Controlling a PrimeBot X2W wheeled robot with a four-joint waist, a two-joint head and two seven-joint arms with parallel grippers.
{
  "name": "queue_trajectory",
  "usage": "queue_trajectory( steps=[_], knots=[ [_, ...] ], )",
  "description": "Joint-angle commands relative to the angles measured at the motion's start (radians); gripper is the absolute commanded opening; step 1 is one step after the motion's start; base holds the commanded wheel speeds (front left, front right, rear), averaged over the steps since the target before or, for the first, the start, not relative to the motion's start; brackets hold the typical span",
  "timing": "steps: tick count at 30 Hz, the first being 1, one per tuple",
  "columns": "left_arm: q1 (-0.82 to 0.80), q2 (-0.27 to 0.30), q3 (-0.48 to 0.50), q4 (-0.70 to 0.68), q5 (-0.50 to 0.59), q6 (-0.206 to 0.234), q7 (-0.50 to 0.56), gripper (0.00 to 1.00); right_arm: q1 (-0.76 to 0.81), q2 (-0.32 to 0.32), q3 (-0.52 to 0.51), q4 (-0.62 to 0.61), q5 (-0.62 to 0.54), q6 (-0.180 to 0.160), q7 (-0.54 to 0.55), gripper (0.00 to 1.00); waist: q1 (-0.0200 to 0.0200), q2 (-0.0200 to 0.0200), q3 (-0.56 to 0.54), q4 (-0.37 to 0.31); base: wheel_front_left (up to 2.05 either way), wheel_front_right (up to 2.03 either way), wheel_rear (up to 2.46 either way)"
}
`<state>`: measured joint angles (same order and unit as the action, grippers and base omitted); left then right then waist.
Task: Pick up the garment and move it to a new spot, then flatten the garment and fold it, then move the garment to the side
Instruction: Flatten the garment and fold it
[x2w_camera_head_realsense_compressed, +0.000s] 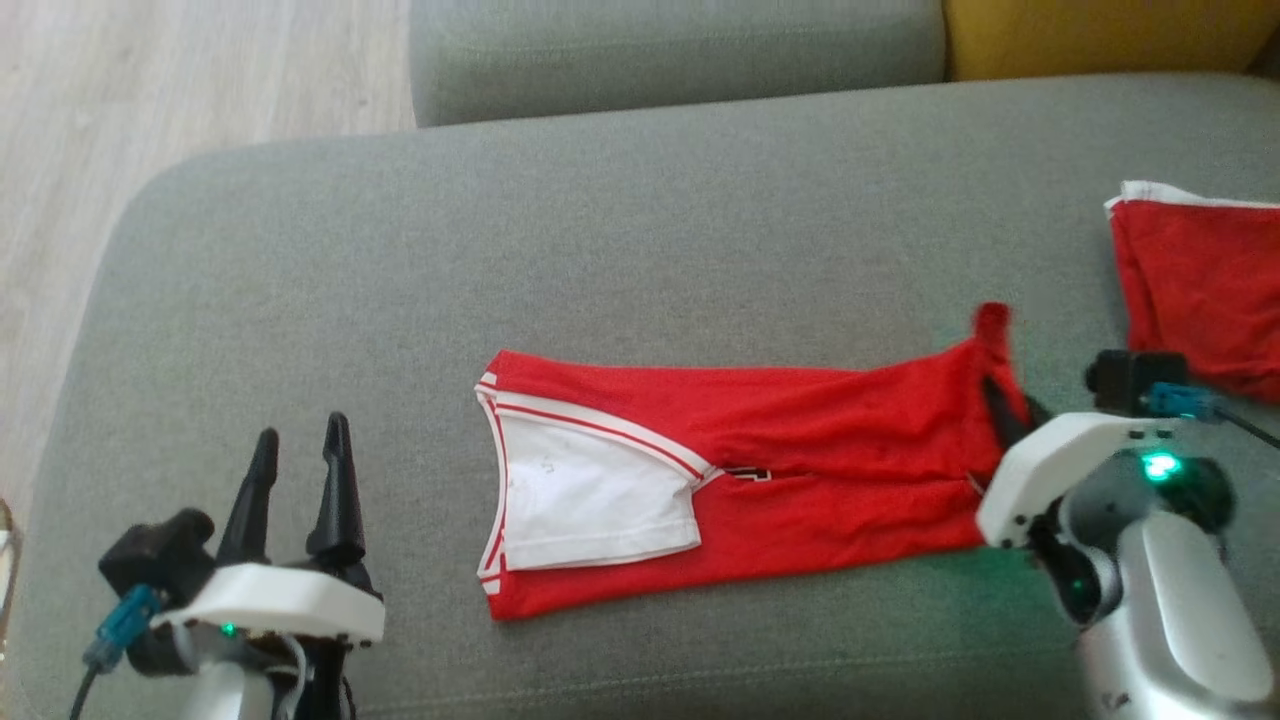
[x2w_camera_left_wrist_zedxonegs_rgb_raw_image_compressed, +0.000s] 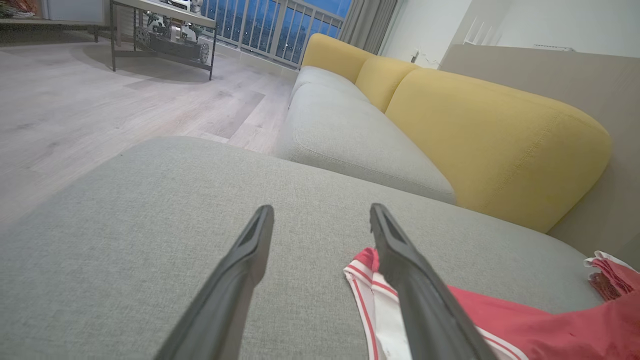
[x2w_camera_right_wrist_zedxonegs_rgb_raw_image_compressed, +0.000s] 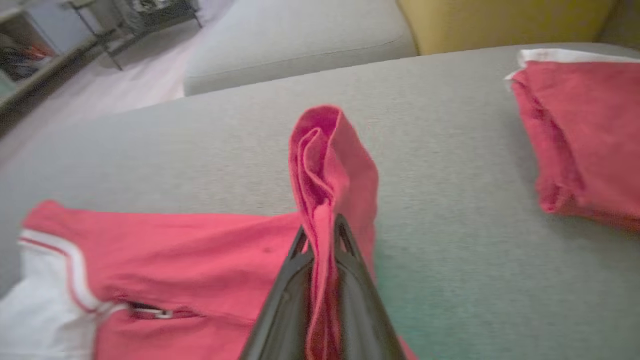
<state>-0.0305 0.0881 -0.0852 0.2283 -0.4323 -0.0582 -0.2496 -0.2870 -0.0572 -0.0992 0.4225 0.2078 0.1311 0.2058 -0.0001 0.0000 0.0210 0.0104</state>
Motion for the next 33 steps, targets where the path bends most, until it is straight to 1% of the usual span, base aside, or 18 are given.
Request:
queue_trajectory(
  steps=[1,5,9,14,15,20,27,33],
  knots=[
    [-0.018,0.004,0.030,-0.031,0.006,0.002,-0.012,1.00,-0.023,0.006,0.056,-0.071,0.049,0.000,0.021,0.00,0.0001,0.0000,-0.007,0.003,0.00,0.00,0.00],
    [-0.010,-0.001,0.031,-0.033,0.004,0.002,-0.012,1.00,0.008,0.007,0.147,-0.168,0.273,0.000,0.090,0.00,0.0001,0.0000,-0.012,0.012,0.00,0.00,0.00],
    [-0.012,-0.005,0.028,-0.031,0.001,0.000,-0.012,1.00,0.004,0.007,0.210,-0.182,0.486,0.000,0.096,0.00,0.0001,0.0000,-0.006,0.035,0.00,0.00,0.00],
    [-0.026,-0.009,0.019,-0.020,-0.001,-0.002,-0.012,1.00,-0.055,0.007,0.318,-0.101,0.747,0.000,0.045,0.00,0.0001,0.0000,0.008,0.078,0.00,0.00,0.00],
    [-0.026,-0.009,0.019,-0.020,-0.001,-0.002,-0.012,1.00,-0.055,0.007,0.318,-0.101,0.747,0.000,0.045,0.00,0.0001,0.0000,0.008,0.078,0.00,0.00,0.00],
    [-0.032,-0.013,0.015,-0.007,-0.003,-0.004,-0.012,1.00,-0.136,0.007,0.480,0.012,0.964,0.000,-0.045,0.00,0.0001,0.0000,0.018,0.123,0.00,0.00,0.00],
    [-0.039,-0.018,0.012,0.005,-0.005,-0.011,-0.012,1.00,-0.245,0.007,0.723,0.164,1.161,0.000,-0.175,0.00,0.0001,0.0000,0.030,0.181,0.00,0.00,0.00],
    [-0.049,-0.022,0.012,0.010,-0.006,-0.015,-0.012,1.00,-0.330,0.007,0.878,0.286,1.312,0.000,-0.271,0.00,0.0001,0.0000,0.053,0.214,0.00,0.00,0.00]
  ],
)
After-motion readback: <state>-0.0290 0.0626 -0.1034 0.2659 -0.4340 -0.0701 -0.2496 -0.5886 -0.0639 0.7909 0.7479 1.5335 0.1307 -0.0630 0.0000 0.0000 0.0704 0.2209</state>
